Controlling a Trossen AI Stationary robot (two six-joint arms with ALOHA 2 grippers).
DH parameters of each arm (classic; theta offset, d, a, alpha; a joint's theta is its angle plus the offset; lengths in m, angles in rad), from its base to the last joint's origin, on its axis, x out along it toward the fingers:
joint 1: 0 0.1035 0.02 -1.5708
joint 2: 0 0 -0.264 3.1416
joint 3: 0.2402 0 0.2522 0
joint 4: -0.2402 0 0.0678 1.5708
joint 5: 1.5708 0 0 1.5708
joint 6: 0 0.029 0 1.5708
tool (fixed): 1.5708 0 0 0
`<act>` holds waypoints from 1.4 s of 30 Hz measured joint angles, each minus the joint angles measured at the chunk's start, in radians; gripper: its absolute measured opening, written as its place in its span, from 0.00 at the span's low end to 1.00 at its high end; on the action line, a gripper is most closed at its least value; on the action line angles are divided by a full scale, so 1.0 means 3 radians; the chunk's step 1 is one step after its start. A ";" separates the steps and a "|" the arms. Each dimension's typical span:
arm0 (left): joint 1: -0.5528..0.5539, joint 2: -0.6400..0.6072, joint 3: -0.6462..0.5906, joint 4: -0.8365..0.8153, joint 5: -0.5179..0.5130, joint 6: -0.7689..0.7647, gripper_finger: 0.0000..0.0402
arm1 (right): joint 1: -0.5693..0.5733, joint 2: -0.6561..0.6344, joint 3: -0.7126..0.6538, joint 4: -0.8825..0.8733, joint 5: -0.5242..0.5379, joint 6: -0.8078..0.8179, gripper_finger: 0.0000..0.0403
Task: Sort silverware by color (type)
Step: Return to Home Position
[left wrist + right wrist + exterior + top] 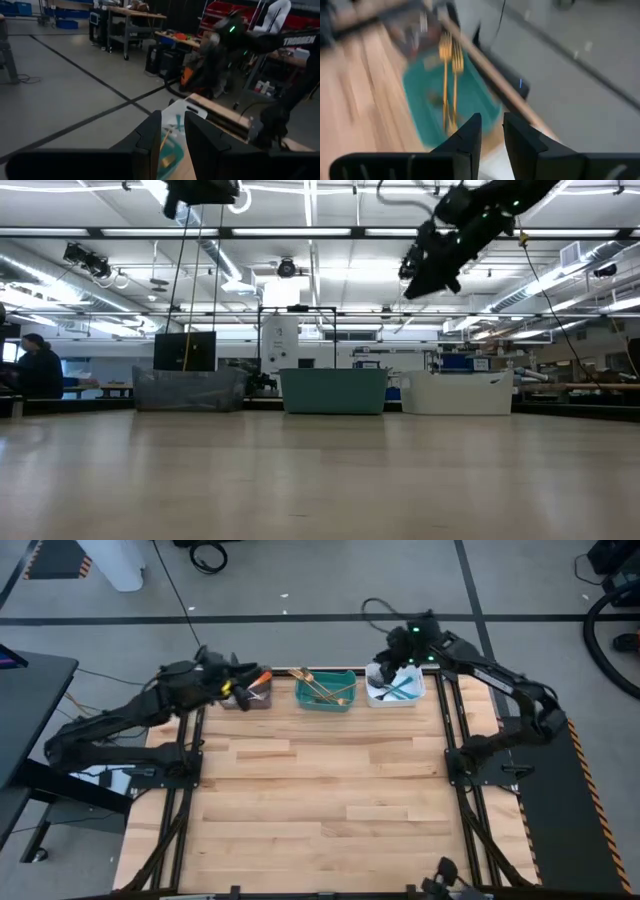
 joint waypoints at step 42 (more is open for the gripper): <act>-0.0001 -0.2514 -0.2793 0.0119 0.0272 -0.0238 0.22 | 0.0653 -0.1475 -0.3366 0.4184 -0.0595 0.1910 0.22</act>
